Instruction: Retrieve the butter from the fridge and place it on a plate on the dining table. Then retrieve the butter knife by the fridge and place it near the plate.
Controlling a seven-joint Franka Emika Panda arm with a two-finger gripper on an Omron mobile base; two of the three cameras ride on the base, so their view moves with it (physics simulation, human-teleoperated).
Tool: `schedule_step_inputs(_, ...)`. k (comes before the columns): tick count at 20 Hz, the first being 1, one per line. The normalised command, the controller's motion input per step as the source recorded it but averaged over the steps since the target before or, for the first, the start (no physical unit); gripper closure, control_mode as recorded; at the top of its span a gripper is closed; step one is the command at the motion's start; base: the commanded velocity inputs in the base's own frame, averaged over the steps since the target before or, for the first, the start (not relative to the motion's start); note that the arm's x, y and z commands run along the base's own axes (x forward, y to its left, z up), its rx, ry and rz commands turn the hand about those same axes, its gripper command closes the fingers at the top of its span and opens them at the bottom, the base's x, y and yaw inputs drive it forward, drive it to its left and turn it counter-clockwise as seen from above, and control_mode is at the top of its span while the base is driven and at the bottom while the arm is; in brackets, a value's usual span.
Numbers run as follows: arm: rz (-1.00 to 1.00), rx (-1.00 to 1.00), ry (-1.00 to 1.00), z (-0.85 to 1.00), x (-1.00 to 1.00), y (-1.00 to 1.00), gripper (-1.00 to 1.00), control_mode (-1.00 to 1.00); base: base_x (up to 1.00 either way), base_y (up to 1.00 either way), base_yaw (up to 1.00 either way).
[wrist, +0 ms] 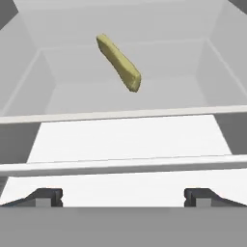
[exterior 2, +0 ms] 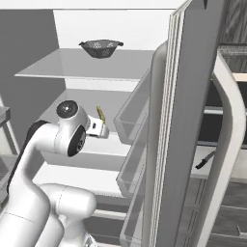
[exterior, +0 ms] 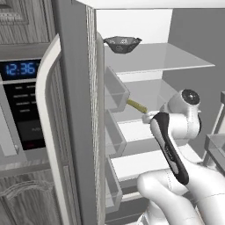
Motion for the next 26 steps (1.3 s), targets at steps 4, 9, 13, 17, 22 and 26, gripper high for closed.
schedule_step_inputs(4,0.0,0.2,-0.07,0.46,0.33,-0.26,-1.0,-1.0,0.0,0.0,0.0)
schedule_step_inputs(9,0.0,0.08,-0.08,0.37,0.26,-0.04,-1.0,-1.0,0.0,0.0,0.0)
schedule_step_inputs(13,0.0,-0.05,-0.02,0.01,0.31,0.02,-1.0,-1.0,0.0,0.0,0.0)
schedule_step_inputs(17,0.0,-0.15,0.02,-0.02,0.14,0.0,-1.0,-1.0,0.0,0.0,0.0)
schedule_step_inputs(22,0.03,-0.07,0.0,-0.19,0.12,0.0,-1.0,-1.0,0.0,0.0,0.0)
schedule_step_inputs(26,0.16,-0.14,0.01,-0.15,0.17,0.0,-1.0,-1.0,0.0,0.0,0.0)
